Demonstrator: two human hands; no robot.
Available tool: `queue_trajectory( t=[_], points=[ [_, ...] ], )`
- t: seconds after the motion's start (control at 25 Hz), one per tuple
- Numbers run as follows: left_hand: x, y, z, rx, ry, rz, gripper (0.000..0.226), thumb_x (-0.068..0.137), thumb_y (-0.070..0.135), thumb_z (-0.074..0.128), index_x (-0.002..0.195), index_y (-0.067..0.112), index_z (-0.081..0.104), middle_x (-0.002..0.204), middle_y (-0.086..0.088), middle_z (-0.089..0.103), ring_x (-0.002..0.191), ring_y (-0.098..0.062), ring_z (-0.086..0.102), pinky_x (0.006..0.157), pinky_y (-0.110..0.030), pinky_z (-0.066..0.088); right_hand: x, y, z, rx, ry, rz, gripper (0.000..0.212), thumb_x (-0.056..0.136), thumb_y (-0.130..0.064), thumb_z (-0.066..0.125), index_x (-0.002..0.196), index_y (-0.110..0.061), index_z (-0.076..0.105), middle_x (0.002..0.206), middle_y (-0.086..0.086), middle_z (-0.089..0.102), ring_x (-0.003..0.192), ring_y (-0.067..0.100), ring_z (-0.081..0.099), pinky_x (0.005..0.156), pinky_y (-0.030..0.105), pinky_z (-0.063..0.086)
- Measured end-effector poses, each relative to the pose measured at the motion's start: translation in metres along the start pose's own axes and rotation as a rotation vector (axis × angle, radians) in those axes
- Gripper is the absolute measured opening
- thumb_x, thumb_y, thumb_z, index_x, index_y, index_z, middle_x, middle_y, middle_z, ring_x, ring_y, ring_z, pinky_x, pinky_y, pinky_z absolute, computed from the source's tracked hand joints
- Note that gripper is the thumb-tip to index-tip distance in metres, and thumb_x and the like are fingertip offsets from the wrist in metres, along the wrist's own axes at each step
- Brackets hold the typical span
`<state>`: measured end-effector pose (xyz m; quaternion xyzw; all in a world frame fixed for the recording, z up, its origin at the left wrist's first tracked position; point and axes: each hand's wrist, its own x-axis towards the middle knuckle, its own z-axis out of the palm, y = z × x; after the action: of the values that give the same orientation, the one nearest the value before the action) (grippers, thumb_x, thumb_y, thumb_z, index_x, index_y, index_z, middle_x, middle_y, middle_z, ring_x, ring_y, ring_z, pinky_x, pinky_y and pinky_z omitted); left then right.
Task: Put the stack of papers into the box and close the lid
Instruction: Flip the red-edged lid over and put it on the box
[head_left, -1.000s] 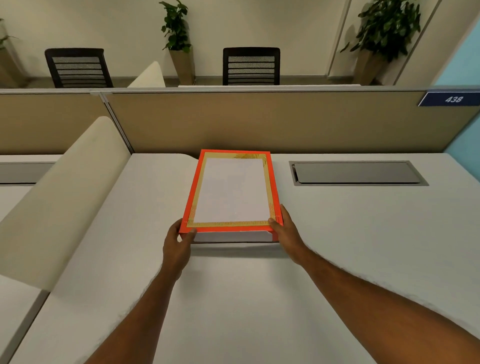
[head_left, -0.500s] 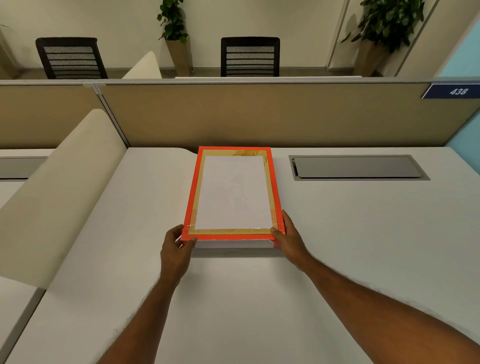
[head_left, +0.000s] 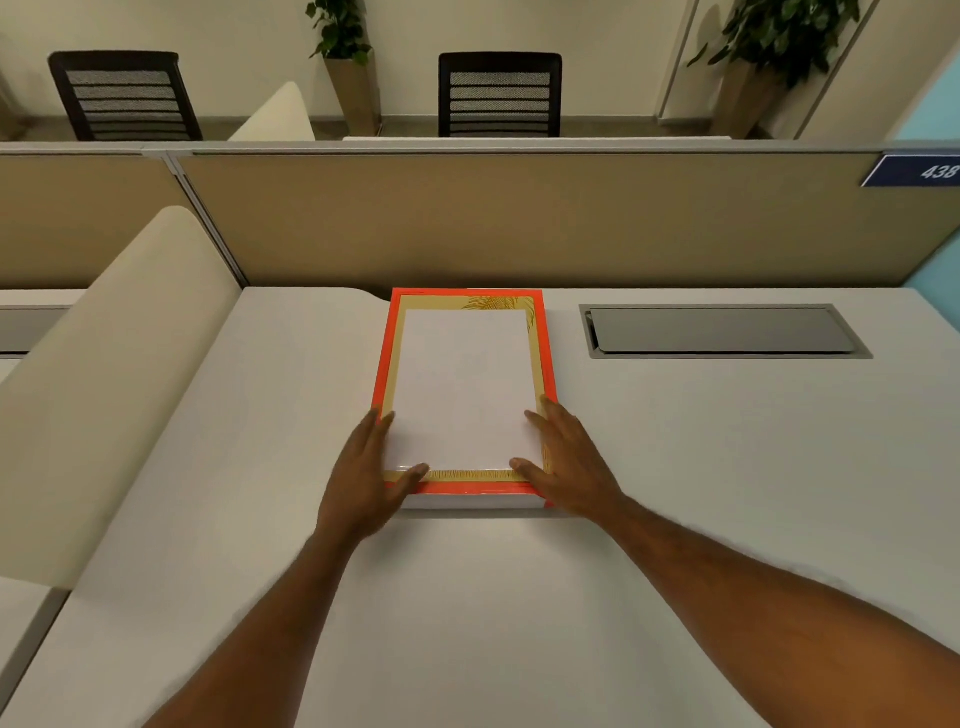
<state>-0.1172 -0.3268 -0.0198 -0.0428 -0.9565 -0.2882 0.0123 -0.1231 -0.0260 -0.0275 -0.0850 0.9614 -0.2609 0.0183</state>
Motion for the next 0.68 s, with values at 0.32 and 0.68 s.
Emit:
queue_trajectory(
  t=[0.32,0.68],
  points=[
    [0.031,0.002,0.005,0.258,-0.136,0.131,0.087,0.082,0.076,0.035,0.149,0.02,0.038,0.162,-0.004,0.024,0.15,-0.025,0.02,0.122,-0.046,0.019,0.013,0.001,0.011,-0.186,-0.022,-0.056,0.081,0.085,-0.071,0.037,0.151,-0.024,0.028,0.163,0.003,0.016,0.151,0.022,0.01,0.124,0.043,0.006],
    [0.157,0.018,0.0,0.322,-0.202,0.126,0.087,0.084,0.077,0.038,0.151,0.022,0.033,0.165,-0.006,0.018,0.151,-0.027,0.018,0.122,-0.05,0.018,0.147,0.004,-0.04,-0.045,-0.052,0.128,0.078,0.086,-0.053,0.06,0.149,-0.016,0.031,0.161,0.009,0.023,0.149,0.027,0.018,0.12,0.043,0.02]
  ],
)
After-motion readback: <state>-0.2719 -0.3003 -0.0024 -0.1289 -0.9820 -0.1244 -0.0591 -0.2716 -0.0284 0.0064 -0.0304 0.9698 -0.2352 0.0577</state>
